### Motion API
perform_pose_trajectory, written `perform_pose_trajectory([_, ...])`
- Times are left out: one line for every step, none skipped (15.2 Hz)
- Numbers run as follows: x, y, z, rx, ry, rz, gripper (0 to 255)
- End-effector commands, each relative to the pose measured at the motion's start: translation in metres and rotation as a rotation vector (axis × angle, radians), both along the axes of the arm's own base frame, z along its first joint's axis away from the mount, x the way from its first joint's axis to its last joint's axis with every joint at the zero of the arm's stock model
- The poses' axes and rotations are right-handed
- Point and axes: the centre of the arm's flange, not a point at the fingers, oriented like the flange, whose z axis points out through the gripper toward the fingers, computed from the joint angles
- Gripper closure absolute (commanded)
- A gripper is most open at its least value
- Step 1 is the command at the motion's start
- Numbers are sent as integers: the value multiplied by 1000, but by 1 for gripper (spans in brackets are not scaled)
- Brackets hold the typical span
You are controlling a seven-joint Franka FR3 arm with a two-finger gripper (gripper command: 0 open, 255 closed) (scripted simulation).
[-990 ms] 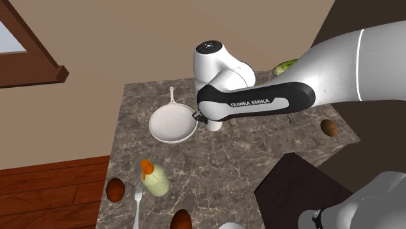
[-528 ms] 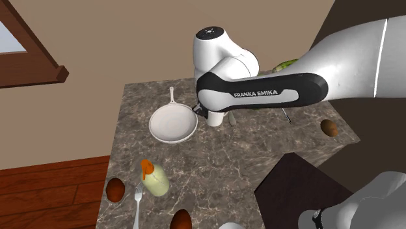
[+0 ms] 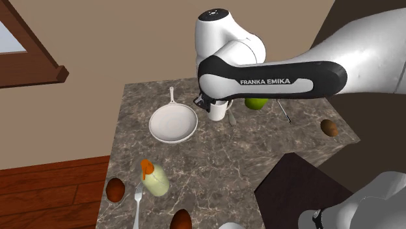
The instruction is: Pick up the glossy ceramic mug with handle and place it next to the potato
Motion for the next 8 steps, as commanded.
perform_pose_trajectory([-14, -14, 2, 0, 0, 0, 255])
perform_pose_trajectory([-23, -23, 2, 0, 0, 0, 255])
perform_pose_trajectory([-32, -32, 2, 0, 0, 0, 255])
perform_pose_trajectory([-42, -42, 2, 0, 0, 0, 255])
perform_pose_trajectory([-51, -51, 2, 0, 0, 0, 255])
perform_pose_trajectory([-60, -61, 2, 0, 0, 0, 255])
perform_pose_trajectory([-69, -70, 2, 0, 0, 0, 255])
perform_pose_trajectory([-79, -79, 2, 0, 0, 0, 255])
